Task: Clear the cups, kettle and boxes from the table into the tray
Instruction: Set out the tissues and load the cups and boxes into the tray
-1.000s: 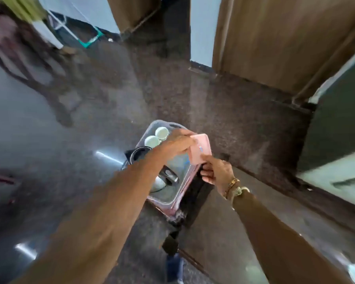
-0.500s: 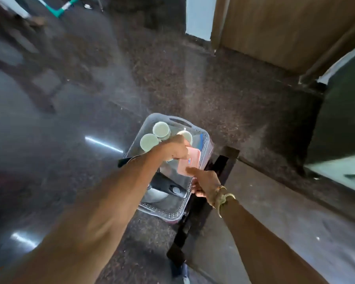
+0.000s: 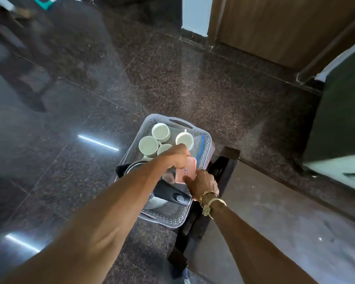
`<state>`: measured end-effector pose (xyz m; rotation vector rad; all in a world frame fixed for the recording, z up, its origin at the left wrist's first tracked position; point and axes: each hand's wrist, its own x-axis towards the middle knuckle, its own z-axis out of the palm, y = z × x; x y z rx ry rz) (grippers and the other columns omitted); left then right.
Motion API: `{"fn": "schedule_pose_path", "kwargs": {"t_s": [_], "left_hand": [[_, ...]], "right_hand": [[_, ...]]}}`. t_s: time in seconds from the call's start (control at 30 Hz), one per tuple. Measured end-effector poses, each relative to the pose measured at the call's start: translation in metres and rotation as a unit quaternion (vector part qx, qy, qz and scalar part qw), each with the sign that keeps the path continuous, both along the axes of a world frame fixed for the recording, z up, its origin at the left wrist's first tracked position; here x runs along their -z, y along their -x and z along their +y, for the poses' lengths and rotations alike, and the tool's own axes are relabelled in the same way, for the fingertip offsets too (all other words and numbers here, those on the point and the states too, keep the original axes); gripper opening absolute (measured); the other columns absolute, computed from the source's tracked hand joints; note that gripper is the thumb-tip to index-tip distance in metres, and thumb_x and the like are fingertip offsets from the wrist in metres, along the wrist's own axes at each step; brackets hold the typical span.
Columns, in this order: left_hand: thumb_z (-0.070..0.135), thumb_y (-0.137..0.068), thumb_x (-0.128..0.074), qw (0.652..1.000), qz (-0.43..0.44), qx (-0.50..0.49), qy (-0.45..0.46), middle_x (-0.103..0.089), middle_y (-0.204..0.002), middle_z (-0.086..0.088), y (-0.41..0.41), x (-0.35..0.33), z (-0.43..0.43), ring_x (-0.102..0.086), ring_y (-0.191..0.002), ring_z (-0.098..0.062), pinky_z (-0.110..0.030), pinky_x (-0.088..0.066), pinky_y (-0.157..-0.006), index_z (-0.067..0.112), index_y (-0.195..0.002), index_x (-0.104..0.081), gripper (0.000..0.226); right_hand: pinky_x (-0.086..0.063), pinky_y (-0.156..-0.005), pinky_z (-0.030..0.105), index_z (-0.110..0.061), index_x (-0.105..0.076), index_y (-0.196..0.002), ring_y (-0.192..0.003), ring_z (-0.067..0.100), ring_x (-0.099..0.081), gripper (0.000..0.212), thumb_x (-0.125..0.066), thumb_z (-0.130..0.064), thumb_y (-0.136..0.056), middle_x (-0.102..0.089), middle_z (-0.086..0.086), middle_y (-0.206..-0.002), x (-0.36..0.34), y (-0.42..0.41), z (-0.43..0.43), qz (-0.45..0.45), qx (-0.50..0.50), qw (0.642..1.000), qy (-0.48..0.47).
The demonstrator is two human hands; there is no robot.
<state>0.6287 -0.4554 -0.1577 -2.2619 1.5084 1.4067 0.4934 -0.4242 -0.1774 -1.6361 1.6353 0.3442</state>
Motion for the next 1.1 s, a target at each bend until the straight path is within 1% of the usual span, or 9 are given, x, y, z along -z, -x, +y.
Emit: {"fn": "schedule_pose_path", "kwargs": {"t_s": [0.07,0.17,0.37,0.5,0.6,0.77,0.9,1.0,1.1], "left_hand": [[0.005,-0.084,-0.06,1.0,-0.013,0.012,0.011,-0.072,-0.095,-0.013,0.001,0.001,0.0,-0.07,-0.088,-0.027,-0.036,-0.053,-0.066,0.011,-0.095,-0.069,0.016],[0.004,-0.084,-0.061,0.999,-0.026,0.038,0.017,-0.073,-0.096,-0.011,0.004,-0.002,-0.001,-0.07,-0.087,-0.027,-0.037,-0.057,-0.07,0.012,-0.099,-0.071,0.02],[-0.003,-0.09,-0.053,0.99,-0.098,0.087,0.045,-0.064,-0.122,-0.015,0.013,-0.025,0.002,-0.063,-0.108,-0.03,-0.03,-0.046,-0.075,0.005,-0.127,-0.059,0.038],[-0.001,-0.091,-0.051,0.977,-0.151,0.123,0.088,-0.063,-0.123,-0.015,0.024,-0.055,0.001,-0.061,-0.111,-0.03,-0.028,-0.04,-0.073,0.004,-0.125,-0.059,0.036],[0.003,-0.091,-0.052,0.967,-0.177,0.138,0.117,-0.065,-0.121,-0.014,0.046,-0.076,0.0,-0.062,-0.112,-0.031,-0.032,-0.045,-0.078,0.007,-0.117,-0.062,0.029],[0.008,-0.089,-0.057,0.965,-0.145,0.136,0.169,-0.064,-0.124,-0.013,0.131,-0.088,0.001,-0.06,-0.116,-0.032,-0.032,-0.047,-0.088,0.014,-0.122,-0.06,0.033],[0.021,-0.093,-0.058,0.956,-0.124,0.153,0.218,-0.057,-0.133,-0.01,0.227,-0.087,0.011,-0.054,-0.123,-0.031,-0.039,-0.044,-0.101,0.018,-0.131,-0.055,0.038],[0.021,-0.096,-0.053,0.951,-0.086,0.167,0.244,-0.054,-0.133,-0.011,0.308,-0.086,0.02,-0.052,-0.124,-0.032,-0.041,-0.044,-0.101,0.017,-0.134,-0.051,0.038],[0.021,-0.097,-0.052,0.945,-0.056,0.178,0.267,-0.054,-0.132,-0.009,0.391,-0.086,0.03,-0.053,-0.12,-0.03,-0.037,-0.042,-0.097,0.018,-0.134,-0.05,0.038]], "right_hand": [[-0.049,-0.087,0.037,-0.012,-0.062,-0.122,-0.115,0.035,-0.061,0.048,-0.063,-0.049,-0.09,-0.064,0.016,-0.124,-0.001,-0.002,0.002,0.006,0.002,1.0,0.01],[-0.049,-0.086,0.037,-0.014,-0.061,-0.122,-0.114,0.035,-0.061,0.047,-0.064,-0.048,-0.09,-0.064,0.015,-0.123,-0.005,0.0,0.002,0.008,0.004,1.0,0.022],[-0.048,-0.088,0.037,-0.017,-0.058,-0.126,-0.115,0.036,-0.06,0.05,-0.064,-0.05,-0.089,-0.063,0.016,-0.124,-0.03,0.019,0.002,-0.032,0.03,0.998,0.038],[-0.049,-0.091,0.039,-0.017,-0.058,-0.125,-0.114,0.037,-0.06,0.049,-0.06,-0.051,-0.09,-0.064,0.016,-0.124,-0.056,0.042,-0.004,-0.054,0.058,0.995,0.058],[-0.048,-0.088,0.039,-0.018,-0.059,-0.119,-0.112,0.039,-0.06,0.043,-0.058,-0.05,-0.091,-0.065,0.016,-0.12,-0.072,0.071,-0.005,-0.068,0.077,0.992,0.079],[-0.05,-0.089,0.042,-0.018,-0.056,-0.122,-0.111,0.04,-0.061,0.045,-0.056,-0.05,-0.091,-0.066,0.015,-0.118,-0.088,0.143,0.006,-0.066,0.111,0.987,0.092],[-0.047,-0.082,0.039,-0.016,-0.052,-0.119,-0.11,0.041,-0.062,0.042,-0.059,-0.047,-0.092,-0.065,0.016,-0.117,-0.092,0.231,0.019,-0.068,0.156,0.981,0.097],[-0.046,-0.086,0.041,-0.015,-0.048,-0.127,-0.116,0.039,-0.059,0.047,-0.061,-0.043,-0.092,-0.058,0.013,-0.128,-0.095,0.311,0.032,-0.066,0.193,0.972,0.117],[-0.047,-0.091,0.043,-0.013,-0.047,-0.134,-0.119,0.038,-0.057,0.053,-0.057,-0.045,-0.094,-0.051,0.013,-0.135,-0.099,0.394,0.048,-0.038,0.227,0.959,0.166]]}}
